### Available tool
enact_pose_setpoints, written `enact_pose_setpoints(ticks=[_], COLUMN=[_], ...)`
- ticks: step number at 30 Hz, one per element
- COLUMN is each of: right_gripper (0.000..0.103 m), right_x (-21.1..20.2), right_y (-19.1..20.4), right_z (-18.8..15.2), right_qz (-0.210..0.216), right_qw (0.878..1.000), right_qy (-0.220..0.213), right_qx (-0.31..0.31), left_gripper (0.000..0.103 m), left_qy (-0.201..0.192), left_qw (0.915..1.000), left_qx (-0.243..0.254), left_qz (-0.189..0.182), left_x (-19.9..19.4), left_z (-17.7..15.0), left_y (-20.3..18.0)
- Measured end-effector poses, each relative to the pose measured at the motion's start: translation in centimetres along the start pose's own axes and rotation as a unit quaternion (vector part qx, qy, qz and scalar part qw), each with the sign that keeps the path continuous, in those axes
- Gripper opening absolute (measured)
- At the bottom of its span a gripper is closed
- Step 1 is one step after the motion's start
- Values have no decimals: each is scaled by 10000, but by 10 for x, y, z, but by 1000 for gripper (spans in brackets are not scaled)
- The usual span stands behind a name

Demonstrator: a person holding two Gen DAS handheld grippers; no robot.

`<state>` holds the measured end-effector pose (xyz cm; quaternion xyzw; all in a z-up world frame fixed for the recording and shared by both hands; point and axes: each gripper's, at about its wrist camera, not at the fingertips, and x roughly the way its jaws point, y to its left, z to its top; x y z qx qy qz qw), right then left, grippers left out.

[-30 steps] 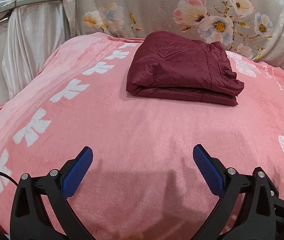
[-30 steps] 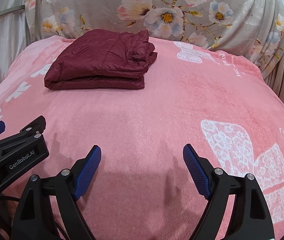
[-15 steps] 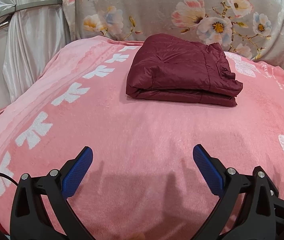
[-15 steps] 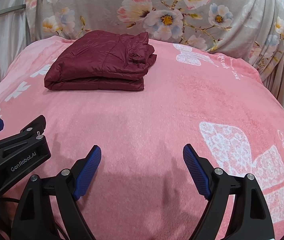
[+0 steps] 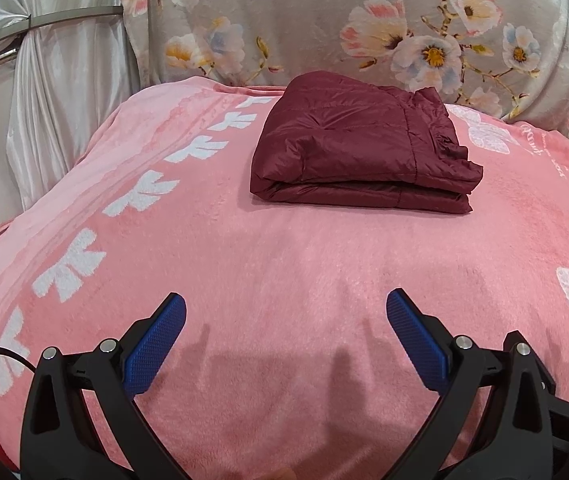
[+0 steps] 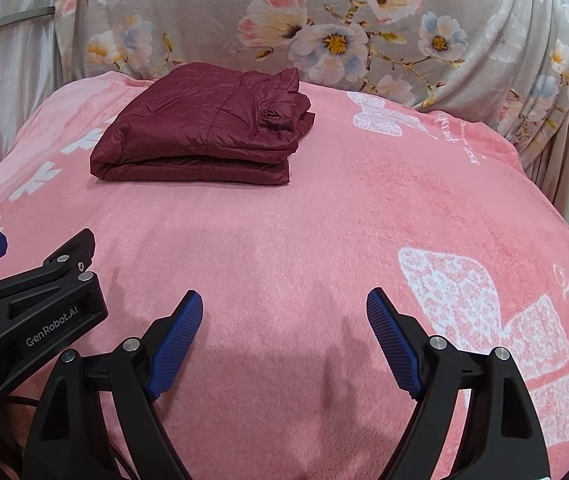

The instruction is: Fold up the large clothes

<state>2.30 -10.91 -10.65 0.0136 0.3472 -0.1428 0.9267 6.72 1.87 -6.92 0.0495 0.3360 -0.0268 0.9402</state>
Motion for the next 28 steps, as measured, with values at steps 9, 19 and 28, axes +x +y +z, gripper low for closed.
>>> enact_pose_setpoints(ticks=[9,19,28], right_gripper=[81,81,81], right_x=[0,-1,-2], right_y=[1,3,1], right_z=[0,1,0], right_qz=[-3,-11,-18], right_qw=[10000,10000,9999], right_qy=[-7,-30,-68], right_qx=[-8,-64,-83], left_gripper=[98,98,98], left_qy=[-32,-88,-120], left_qw=[10000,9998,9998], left_qx=[62,150,162], left_qz=[-13,-73,-51], left_x=[0,-3,-3], left_z=[0,-3,-3], left_y=[-2,-8,-9])
